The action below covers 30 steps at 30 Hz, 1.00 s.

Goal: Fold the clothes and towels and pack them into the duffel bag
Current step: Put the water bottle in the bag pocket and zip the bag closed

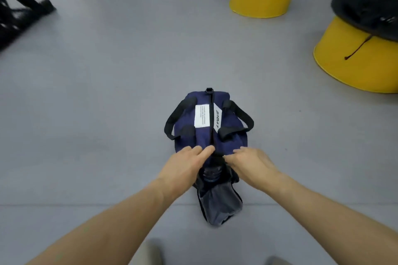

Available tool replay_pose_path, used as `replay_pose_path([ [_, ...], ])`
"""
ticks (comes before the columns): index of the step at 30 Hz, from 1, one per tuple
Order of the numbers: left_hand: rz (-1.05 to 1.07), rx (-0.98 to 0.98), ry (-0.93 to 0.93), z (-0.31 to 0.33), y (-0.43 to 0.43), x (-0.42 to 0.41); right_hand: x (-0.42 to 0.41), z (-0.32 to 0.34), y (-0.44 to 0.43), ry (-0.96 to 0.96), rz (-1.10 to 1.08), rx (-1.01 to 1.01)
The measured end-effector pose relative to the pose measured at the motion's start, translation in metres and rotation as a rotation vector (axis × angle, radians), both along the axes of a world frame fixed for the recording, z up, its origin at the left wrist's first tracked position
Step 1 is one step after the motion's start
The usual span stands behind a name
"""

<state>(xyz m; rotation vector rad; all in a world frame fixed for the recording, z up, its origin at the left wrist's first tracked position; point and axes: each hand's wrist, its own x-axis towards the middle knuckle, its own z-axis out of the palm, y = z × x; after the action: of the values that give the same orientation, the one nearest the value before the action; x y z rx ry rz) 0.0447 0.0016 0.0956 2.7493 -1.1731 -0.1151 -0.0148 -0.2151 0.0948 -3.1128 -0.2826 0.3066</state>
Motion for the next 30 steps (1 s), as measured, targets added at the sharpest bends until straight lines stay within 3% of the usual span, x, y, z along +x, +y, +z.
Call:
replay_pose_path([
  [3, 0.013, -0.019, 0.051, 0.009, 0.010, -0.038, -0.019, 0.033, 0.011, 0.228, 0.068, -0.010],
  [7, 0.000, 0.119, 0.104, 0.024, 0.028, -0.088, -0.061, 0.051, 0.037, 0.414, 0.014, 0.075],
  [11, -0.025, 0.140, 0.334, 0.032, 0.048, -0.126, -0.107, 0.048, 0.060, 0.492, -0.048, 0.161],
  [16, -0.084, 0.292, 0.466, 0.049, 0.049, -0.129, -0.120, 0.058, 0.064, 0.612, -0.026, 0.222],
  [23, 0.074, 0.075, 0.353, 0.073, 0.019, -0.044, -0.051, 0.067, 0.026, 0.370, -0.134, 0.328],
  [30, 0.325, -0.096, 0.243, 0.030, -0.015, 0.053, 0.024, 0.044, 0.000, 0.099, -0.133, 0.333],
])
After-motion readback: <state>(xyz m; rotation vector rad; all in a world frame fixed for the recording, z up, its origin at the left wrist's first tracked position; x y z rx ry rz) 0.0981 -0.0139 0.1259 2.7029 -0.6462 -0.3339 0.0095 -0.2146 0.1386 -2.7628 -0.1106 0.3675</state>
